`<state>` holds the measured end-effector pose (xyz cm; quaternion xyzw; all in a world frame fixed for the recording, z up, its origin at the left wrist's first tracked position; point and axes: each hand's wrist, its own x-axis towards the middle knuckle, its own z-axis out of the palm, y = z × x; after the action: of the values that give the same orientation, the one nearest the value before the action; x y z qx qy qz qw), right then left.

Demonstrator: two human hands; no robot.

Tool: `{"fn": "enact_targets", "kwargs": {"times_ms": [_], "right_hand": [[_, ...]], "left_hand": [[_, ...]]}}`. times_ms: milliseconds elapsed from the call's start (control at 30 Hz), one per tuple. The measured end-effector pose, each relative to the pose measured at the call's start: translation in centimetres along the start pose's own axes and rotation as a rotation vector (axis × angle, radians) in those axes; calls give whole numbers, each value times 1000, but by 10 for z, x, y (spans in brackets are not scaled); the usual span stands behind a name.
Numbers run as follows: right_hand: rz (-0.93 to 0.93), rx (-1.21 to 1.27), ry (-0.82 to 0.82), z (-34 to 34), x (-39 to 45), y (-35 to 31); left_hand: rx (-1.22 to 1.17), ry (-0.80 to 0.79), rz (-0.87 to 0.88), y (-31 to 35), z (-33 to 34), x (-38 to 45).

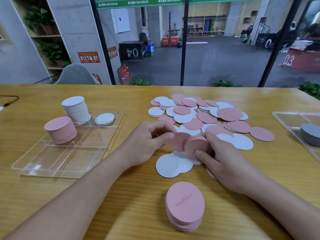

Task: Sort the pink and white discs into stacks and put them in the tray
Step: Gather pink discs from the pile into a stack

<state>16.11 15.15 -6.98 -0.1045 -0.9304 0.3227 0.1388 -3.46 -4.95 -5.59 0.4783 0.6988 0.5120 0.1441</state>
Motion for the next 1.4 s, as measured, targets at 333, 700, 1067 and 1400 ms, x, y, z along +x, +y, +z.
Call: {"fn": "enact_targets", "kwargs": {"times_ms": [333,700,1067,1400], "right_hand": [[-49,-33,-8,3,0,1],[-16,-34,-14,2,1,2],[-6,-26,-9,1,3,1],[-8,-29,1,1,2,-1]], "left_hand": [[-25,-122,2,-1,20,0],[713,-27,-336,-8,-49,-2],[549,58,-380,-7,-50,-2],[134,215,-47,2,-20,2]]}}
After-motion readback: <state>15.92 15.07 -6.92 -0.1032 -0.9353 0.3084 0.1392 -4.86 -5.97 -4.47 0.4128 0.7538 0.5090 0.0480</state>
